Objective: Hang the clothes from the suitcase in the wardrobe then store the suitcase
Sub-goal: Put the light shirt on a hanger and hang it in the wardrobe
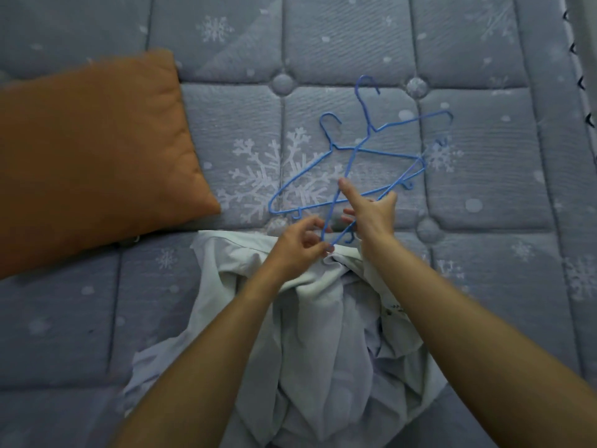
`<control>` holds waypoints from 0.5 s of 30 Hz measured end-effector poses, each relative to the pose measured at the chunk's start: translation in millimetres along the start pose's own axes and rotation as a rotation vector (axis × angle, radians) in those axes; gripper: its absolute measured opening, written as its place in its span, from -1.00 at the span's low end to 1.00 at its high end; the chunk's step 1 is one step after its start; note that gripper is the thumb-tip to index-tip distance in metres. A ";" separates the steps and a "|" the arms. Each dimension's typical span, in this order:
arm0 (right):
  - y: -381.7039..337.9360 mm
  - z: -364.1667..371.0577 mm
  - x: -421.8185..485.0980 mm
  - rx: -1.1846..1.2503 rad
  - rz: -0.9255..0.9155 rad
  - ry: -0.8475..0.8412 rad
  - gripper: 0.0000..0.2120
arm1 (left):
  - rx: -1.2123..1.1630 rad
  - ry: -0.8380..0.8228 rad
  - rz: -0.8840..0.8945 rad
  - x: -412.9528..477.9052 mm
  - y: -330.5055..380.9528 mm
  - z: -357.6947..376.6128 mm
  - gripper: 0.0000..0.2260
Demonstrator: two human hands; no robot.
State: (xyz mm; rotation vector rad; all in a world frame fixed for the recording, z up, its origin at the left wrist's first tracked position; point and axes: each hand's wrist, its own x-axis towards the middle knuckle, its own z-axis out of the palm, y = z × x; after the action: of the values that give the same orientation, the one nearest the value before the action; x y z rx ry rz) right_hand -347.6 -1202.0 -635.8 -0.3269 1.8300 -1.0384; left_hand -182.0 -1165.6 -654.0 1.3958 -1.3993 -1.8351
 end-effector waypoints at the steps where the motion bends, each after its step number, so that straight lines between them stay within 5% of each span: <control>1: -1.1 1.6 -0.3 -0.014 -0.025 -0.001 -0.03 | 0.028 -0.001 0.021 -3.2 0.3 3.4 -0.77; 6: -5.1 11.3 0.7 0.072 0.025 -0.099 -0.53 | 0.241 -0.039 0.141 -19.7 -0.3 -3.3 -0.74; 9: -0.9 10.8 -4.6 -0.022 -0.031 -0.212 -0.74 | 0.388 0.259 0.234 -28.5 -12.6 -36.7 -0.80; 12: 12.5 10.9 -14.6 -0.044 -0.023 -0.339 -0.71 | 0.670 0.488 0.083 -23.8 -32.1 -86.5 -0.76; 15: 29.6 9.3 -25.4 -0.045 -0.004 -0.499 -0.60 | 1.026 0.313 -0.163 -17.7 -43.4 -119.8 -0.77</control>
State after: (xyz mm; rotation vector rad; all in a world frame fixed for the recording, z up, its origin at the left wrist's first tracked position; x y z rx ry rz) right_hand -321.0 -1173.4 -644.6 -0.5622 1.4025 -0.8270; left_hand -58.6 -1188.3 -682.4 2.1773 -2.2012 -0.8453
